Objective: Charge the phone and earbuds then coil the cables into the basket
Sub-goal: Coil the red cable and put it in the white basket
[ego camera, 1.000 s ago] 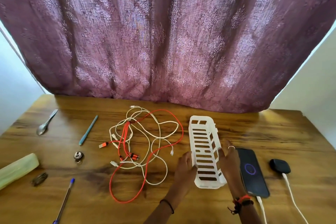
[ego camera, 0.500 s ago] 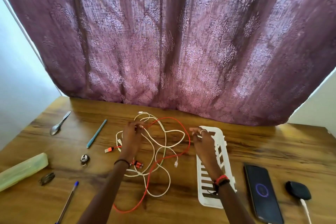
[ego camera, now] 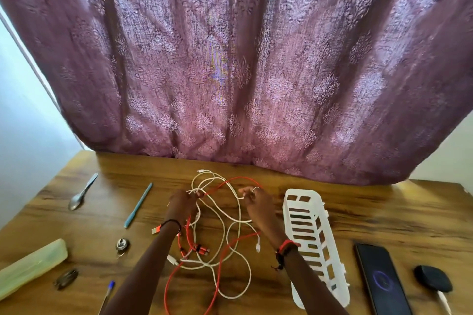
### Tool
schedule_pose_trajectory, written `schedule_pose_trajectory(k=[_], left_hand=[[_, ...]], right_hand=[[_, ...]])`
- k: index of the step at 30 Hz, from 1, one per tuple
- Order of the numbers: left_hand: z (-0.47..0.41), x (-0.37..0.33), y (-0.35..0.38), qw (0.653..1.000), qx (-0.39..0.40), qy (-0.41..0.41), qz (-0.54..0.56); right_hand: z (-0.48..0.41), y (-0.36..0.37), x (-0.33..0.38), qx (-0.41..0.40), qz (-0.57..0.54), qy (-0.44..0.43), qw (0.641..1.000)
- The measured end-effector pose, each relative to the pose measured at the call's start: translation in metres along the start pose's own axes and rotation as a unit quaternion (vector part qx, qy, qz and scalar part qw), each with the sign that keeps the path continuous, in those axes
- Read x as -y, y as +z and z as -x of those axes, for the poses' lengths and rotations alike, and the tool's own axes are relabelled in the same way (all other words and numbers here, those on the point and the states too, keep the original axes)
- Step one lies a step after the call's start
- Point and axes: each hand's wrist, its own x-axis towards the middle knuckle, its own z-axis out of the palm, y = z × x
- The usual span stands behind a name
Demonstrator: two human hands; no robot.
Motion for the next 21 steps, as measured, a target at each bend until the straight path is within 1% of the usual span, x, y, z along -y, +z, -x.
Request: schedule_pose_trajectory(k=[3, 9, 11, 12, 17, 19, 21], left_hand=[[-0.008, 0.004, -0.003, 0.999, 0.032, -0.002, -0.021], [-0.009, 0.007, -0.003, 0.997, 0.033, 0.02, 0.071], [-0.003, 0.005, -0.006, 0.996, 0.037, 0.022, 0.078], [-0.001, 0.004, -0.007, 0.996, 0.034, 0.018, 0.082], [0.015, -0.012, -0.015, 0.986, 0.014, 0.057, 0.156], [0.023, -0.022, -0.021, 0.988, 0.002, 0.067, 0.14], [0.027, -0.029, -0.028, 0.985, -0.009, 0.089, 0.149]], right_hand=[[-0.006, 0.007, 0.0, 0.018, 0.015, 0.019, 1.0], [-0.017, 0.018, -0.002, 0.044, 0.034, 0.031, 0.998], [-0.019, 0.019, 0.0, 0.052, 0.039, 0.025, 0.998], [-0.02, 0.019, 0.002, 0.055, 0.036, 0.024, 0.998], [-0.029, 0.021, 0.006, 0.045, 0.05, 0.021, 0.998], [-0.032, 0.017, 0.01, 0.037, 0.06, 0.011, 0.997], [-0.037, 0.013, 0.012, 0.03, 0.062, -0.01, 0.998]])
